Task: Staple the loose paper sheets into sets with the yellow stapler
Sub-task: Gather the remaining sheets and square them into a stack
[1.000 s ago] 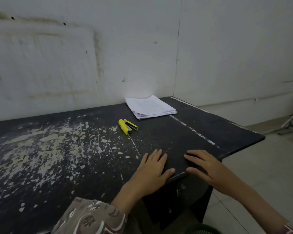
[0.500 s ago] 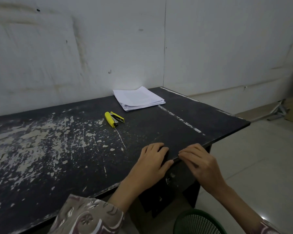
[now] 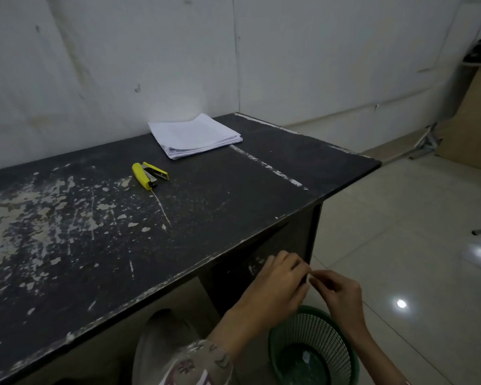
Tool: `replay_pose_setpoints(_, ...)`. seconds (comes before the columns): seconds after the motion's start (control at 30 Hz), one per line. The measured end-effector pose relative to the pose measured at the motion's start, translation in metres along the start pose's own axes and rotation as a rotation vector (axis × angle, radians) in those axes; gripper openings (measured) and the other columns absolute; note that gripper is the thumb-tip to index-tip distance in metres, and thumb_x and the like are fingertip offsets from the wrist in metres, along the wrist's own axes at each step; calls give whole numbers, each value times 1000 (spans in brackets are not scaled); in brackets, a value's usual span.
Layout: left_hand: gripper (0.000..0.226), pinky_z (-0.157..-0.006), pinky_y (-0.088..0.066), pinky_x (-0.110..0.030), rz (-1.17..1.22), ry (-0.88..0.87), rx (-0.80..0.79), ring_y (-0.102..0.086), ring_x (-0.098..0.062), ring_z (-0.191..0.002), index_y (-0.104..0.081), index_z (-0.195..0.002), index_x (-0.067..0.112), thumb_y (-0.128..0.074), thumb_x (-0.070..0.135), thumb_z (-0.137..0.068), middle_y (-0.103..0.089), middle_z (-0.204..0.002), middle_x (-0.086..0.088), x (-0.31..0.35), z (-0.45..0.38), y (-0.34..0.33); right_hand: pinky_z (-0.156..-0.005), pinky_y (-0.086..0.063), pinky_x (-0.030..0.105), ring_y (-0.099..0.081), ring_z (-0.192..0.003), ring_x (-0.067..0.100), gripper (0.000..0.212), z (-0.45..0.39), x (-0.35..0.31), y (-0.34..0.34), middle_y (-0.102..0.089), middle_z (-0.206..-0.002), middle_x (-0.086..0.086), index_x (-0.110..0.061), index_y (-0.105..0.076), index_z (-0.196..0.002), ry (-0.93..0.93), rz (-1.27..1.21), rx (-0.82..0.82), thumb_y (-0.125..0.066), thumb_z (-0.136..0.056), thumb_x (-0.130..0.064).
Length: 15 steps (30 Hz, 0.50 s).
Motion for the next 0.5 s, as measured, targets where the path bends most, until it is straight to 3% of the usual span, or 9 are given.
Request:
replay_pose_setpoints(0.13,31,-100,-33,-35,78,138,-214,-41,-20,-112,-51,-120,9,-42,25,-95,-51,-118,-7,-20,-6,-48,-62,-45,6,-64,-67,-2,26,9,64,-5,-69,-71,-6,-16,-72,-72,-164,155,-75,-65,-76,8)
replay_pose_setpoints(0.27,28,-97,-37,-36,129,245,-342,-46,-24,-110,-54,-114,8,-44,24,-94,-53,-115,-11,-38,-6,-85,-65,-45,21,-64,-67,17,25,17,110,-9,-72,-73,4,-11,-73,-69,-249,338,-162,-61,-77,10)
replay_pose_setpoints(0.5,26,-91,-44,-36,264,366,-377,-50,-23,-105,-55,-108,3,-46,23,-94,-53,-112,-12,-50,-12,-107,-71,-54,40,-65,-68,23,18,22,138,-4,-72,-73,11,-1,-73,-72,-326,448,-175,-59,-77,8)
Point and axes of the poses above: each hand's wrist, its own z-axis away from the middle knuckle, its own y-axis out of the back of the hand, x = y × z, the point moved 4 cm from there along -z, towards the middle knuckle
